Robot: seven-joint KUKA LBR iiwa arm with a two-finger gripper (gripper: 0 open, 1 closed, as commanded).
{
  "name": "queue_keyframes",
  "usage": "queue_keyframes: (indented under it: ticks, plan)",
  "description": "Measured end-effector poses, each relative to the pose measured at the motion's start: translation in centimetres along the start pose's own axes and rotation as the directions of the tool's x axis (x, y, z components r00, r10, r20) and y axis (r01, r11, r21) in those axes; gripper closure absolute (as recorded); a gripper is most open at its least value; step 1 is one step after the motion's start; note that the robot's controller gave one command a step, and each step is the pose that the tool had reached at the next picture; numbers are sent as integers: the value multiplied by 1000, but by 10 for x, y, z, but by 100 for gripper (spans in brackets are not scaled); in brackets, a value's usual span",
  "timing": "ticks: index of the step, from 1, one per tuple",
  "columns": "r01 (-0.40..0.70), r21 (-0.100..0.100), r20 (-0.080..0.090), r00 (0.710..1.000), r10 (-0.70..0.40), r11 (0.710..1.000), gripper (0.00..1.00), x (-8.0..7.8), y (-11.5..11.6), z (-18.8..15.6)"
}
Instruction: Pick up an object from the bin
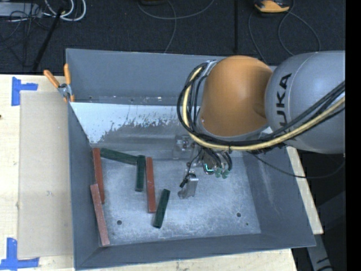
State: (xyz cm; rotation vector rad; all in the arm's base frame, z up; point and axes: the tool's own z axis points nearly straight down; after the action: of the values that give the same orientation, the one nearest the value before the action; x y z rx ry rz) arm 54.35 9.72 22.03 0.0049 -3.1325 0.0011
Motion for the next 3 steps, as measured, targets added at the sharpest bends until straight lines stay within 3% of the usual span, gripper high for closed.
queue_keyframes:
  ticks: [1,2,3]
  plan:
    - [356,1,4,934,-356,934,0,35,-24,144]
    - [201,-1,10,979,-201,980,0,37,43,151]
    - [197,0,17,980,-197,980,100,34,42,148]
